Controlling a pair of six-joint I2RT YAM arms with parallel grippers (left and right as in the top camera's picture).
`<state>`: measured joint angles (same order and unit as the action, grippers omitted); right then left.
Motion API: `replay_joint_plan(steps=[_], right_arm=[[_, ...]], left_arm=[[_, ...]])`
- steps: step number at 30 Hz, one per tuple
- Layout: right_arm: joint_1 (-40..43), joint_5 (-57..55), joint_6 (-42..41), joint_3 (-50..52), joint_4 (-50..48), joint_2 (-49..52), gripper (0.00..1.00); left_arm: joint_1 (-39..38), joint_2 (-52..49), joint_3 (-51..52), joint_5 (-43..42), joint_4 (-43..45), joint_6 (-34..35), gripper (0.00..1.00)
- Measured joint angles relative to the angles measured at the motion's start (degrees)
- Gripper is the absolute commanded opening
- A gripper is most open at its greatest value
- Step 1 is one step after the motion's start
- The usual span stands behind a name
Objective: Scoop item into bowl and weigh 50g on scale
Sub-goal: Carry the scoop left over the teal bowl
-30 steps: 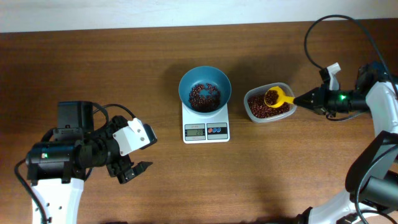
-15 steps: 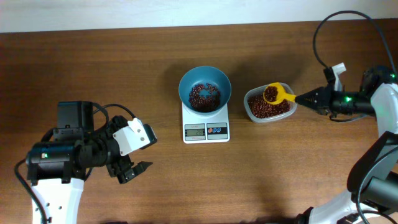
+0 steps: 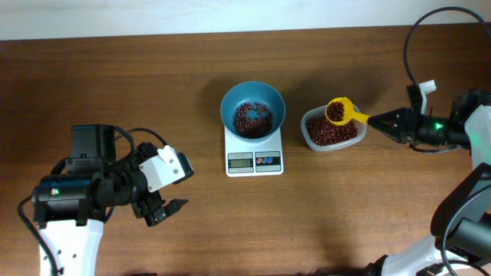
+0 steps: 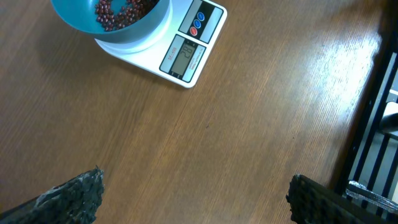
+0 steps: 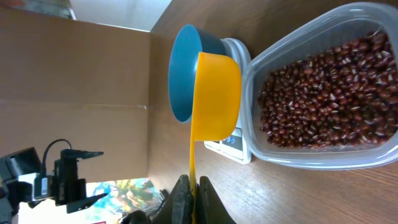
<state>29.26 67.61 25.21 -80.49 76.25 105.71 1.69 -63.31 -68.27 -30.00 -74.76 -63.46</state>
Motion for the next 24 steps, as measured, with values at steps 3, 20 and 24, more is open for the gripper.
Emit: replay_joint_plan(steps=[3, 20, 24], right_arm=[[-0.7, 0.46, 0.35, -0.04, 0.09, 0.0, 0.04], [-17.7, -0.09, 0.52, -10.45, -0.76, 0.0, 0.04], [-21.42, -2.64, 0.48, -10.6, -2.91, 0.0, 0.04]], left_arm=[[0.0, 0.0, 0.0, 0.0, 0.0, 0.0, 0.98], [0.0, 0.0, 0.0, 0.0, 0.0, 0.0, 0.98], [0.0, 0.0, 0.0, 0.0, 0.0, 0.0, 0.98]])
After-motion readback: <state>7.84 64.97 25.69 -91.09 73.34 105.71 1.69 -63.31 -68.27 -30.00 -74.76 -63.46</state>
